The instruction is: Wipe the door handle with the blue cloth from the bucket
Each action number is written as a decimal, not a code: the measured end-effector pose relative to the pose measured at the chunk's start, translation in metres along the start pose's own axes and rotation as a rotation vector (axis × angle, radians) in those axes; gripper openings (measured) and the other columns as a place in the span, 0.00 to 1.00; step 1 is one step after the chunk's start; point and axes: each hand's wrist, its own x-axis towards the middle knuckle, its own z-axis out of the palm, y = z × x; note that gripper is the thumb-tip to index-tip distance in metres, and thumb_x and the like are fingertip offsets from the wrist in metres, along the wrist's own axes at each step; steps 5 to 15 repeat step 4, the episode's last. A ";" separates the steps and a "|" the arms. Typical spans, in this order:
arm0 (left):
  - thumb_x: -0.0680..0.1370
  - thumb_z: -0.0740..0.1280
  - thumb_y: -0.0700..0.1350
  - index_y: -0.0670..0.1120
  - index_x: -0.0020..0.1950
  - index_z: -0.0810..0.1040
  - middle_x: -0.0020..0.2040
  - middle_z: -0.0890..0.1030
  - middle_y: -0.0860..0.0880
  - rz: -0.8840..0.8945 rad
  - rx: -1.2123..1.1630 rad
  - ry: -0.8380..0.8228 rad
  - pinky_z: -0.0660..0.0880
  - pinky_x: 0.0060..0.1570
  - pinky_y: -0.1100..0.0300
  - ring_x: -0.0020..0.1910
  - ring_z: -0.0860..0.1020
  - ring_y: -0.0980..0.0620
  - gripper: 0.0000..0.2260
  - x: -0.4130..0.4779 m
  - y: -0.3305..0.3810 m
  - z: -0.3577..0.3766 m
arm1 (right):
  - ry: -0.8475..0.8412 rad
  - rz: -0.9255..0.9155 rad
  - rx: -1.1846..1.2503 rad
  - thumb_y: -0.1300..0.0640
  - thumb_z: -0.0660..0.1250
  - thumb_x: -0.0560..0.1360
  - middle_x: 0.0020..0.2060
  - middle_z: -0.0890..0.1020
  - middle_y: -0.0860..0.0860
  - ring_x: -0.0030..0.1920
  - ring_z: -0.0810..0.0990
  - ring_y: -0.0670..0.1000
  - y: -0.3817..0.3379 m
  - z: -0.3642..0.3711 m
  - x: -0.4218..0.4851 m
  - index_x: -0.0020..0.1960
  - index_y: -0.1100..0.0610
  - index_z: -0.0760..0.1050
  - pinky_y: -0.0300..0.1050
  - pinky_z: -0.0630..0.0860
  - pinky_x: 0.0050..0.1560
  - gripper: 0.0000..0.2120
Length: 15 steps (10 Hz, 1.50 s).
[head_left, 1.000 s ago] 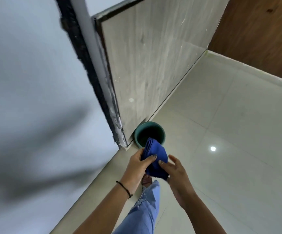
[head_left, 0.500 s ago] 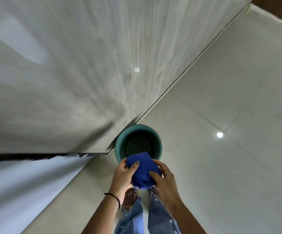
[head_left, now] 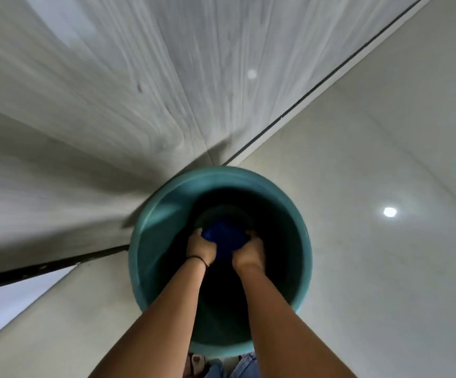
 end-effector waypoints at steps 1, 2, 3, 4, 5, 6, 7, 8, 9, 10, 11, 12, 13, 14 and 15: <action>0.77 0.55 0.31 0.36 0.68 0.70 0.65 0.74 0.36 -0.035 0.050 0.035 0.71 0.62 0.51 0.62 0.74 0.40 0.19 0.037 -0.010 0.015 | 0.056 0.066 0.222 0.61 0.50 0.82 0.67 0.73 0.61 0.66 0.72 0.61 0.006 0.020 0.034 0.68 0.66 0.69 0.48 0.70 0.62 0.18; 0.78 0.55 0.32 0.35 0.65 0.73 0.63 0.76 0.36 -0.051 0.055 0.028 0.72 0.60 0.50 0.61 0.75 0.39 0.17 0.048 -0.016 0.019 | 0.045 0.128 0.276 0.60 0.50 0.82 0.65 0.75 0.62 0.64 0.74 0.61 0.016 0.032 0.052 0.65 0.66 0.72 0.51 0.71 0.66 0.19; 0.77 0.57 0.31 0.36 0.65 0.73 0.62 0.77 0.37 -0.008 0.034 -0.018 0.72 0.59 0.53 0.61 0.75 0.41 0.17 0.035 -0.018 0.014 | -0.027 0.173 0.197 0.63 0.49 0.82 0.64 0.76 0.62 0.63 0.75 0.60 0.015 0.026 0.044 0.64 0.66 0.73 0.49 0.71 0.63 0.18; 0.75 0.59 0.29 0.36 0.68 0.69 0.64 0.76 0.37 0.009 -0.058 0.022 0.71 0.60 0.55 0.62 0.75 0.41 0.21 0.018 -0.019 0.003 | -0.057 0.060 0.097 0.67 0.54 0.80 0.67 0.74 0.61 0.67 0.73 0.59 0.000 0.009 0.014 0.69 0.64 0.69 0.42 0.67 0.63 0.18; 0.75 0.59 0.29 0.36 0.68 0.69 0.64 0.76 0.37 0.009 -0.058 0.022 0.71 0.60 0.55 0.62 0.75 0.41 0.21 0.018 -0.019 0.003 | -0.057 0.060 0.097 0.67 0.54 0.80 0.67 0.74 0.61 0.67 0.73 0.59 0.000 0.009 0.014 0.69 0.64 0.69 0.42 0.67 0.63 0.18; 0.75 0.59 0.29 0.36 0.68 0.69 0.64 0.76 0.37 0.009 -0.058 0.022 0.71 0.60 0.55 0.62 0.75 0.41 0.21 0.018 -0.019 0.003 | -0.057 0.060 0.097 0.67 0.54 0.80 0.67 0.74 0.61 0.67 0.73 0.59 0.000 0.009 0.014 0.69 0.64 0.69 0.42 0.67 0.63 0.18; 0.75 0.59 0.29 0.36 0.68 0.69 0.64 0.76 0.37 0.009 -0.058 0.022 0.71 0.60 0.55 0.62 0.75 0.41 0.21 0.018 -0.019 0.003 | -0.057 0.060 0.097 0.67 0.54 0.80 0.67 0.74 0.61 0.67 0.73 0.59 0.000 0.009 0.014 0.69 0.64 0.69 0.42 0.67 0.63 0.18; 0.75 0.59 0.29 0.36 0.68 0.69 0.64 0.76 0.37 0.009 -0.058 0.022 0.71 0.60 0.55 0.62 0.75 0.41 0.21 0.018 -0.019 0.003 | -0.057 0.060 0.097 0.67 0.54 0.80 0.67 0.74 0.61 0.67 0.73 0.59 0.000 0.009 0.014 0.69 0.64 0.69 0.42 0.67 0.63 0.18; 0.75 0.59 0.29 0.36 0.68 0.69 0.64 0.76 0.37 0.009 -0.058 0.022 0.71 0.60 0.55 0.62 0.75 0.41 0.21 0.018 -0.019 0.003 | -0.057 0.060 0.097 0.67 0.54 0.80 0.67 0.74 0.61 0.67 0.73 0.59 0.000 0.009 0.014 0.69 0.64 0.69 0.42 0.67 0.63 0.18; 0.75 0.59 0.29 0.36 0.68 0.69 0.64 0.76 0.37 0.009 -0.058 0.022 0.71 0.60 0.55 0.62 0.75 0.41 0.21 0.018 -0.019 0.003 | -0.057 0.060 0.097 0.67 0.54 0.80 0.67 0.74 0.61 0.67 0.73 0.59 0.000 0.009 0.014 0.69 0.64 0.69 0.42 0.67 0.63 0.18; 0.75 0.59 0.29 0.36 0.68 0.69 0.64 0.76 0.37 0.009 -0.058 0.022 0.71 0.60 0.55 0.62 0.75 0.41 0.21 0.018 -0.019 0.003 | -0.057 0.060 0.097 0.67 0.54 0.80 0.67 0.74 0.61 0.67 0.73 0.59 0.000 0.009 0.014 0.69 0.64 0.69 0.42 0.67 0.63 0.18; 0.75 0.59 0.29 0.36 0.68 0.69 0.64 0.76 0.37 0.009 -0.058 0.022 0.71 0.60 0.55 0.62 0.75 0.41 0.21 0.018 -0.019 0.003 | -0.057 0.060 0.097 0.67 0.54 0.80 0.67 0.74 0.61 0.67 0.73 0.59 0.000 0.009 0.014 0.69 0.64 0.69 0.42 0.67 0.63 0.18; 0.75 0.59 0.29 0.36 0.68 0.69 0.64 0.76 0.37 0.009 -0.058 0.022 0.71 0.60 0.55 0.62 0.75 0.41 0.21 0.018 -0.019 0.003 | -0.057 0.060 0.097 0.67 0.54 0.80 0.67 0.74 0.61 0.67 0.73 0.59 0.000 0.009 0.014 0.69 0.64 0.69 0.42 0.67 0.63 0.18; 0.75 0.59 0.29 0.36 0.68 0.69 0.64 0.76 0.37 0.009 -0.058 0.022 0.71 0.60 0.55 0.62 0.75 0.41 0.21 0.018 -0.019 0.003 | -0.057 0.060 0.097 0.67 0.54 0.80 0.67 0.74 0.61 0.67 0.73 0.59 0.000 0.009 0.014 0.69 0.64 0.69 0.42 0.67 0.63 0.18; 0.75 0.59 0.29 0.36 0.68 0.69 0.64 0.76 0.37 0.009 -0.058 0.022 0.71 0.60 0.55 0.62 0.75 0.41 0.21 0.018 -0.019 0.003 | -0.057 0.060 0.097 0.67 0.54 0.80 0.67 0.74 0.61 0.67 0.73 0.59 0.000 0.009 0.014 0.69 0.64 0.69 0.42 0.67 0.63 0.18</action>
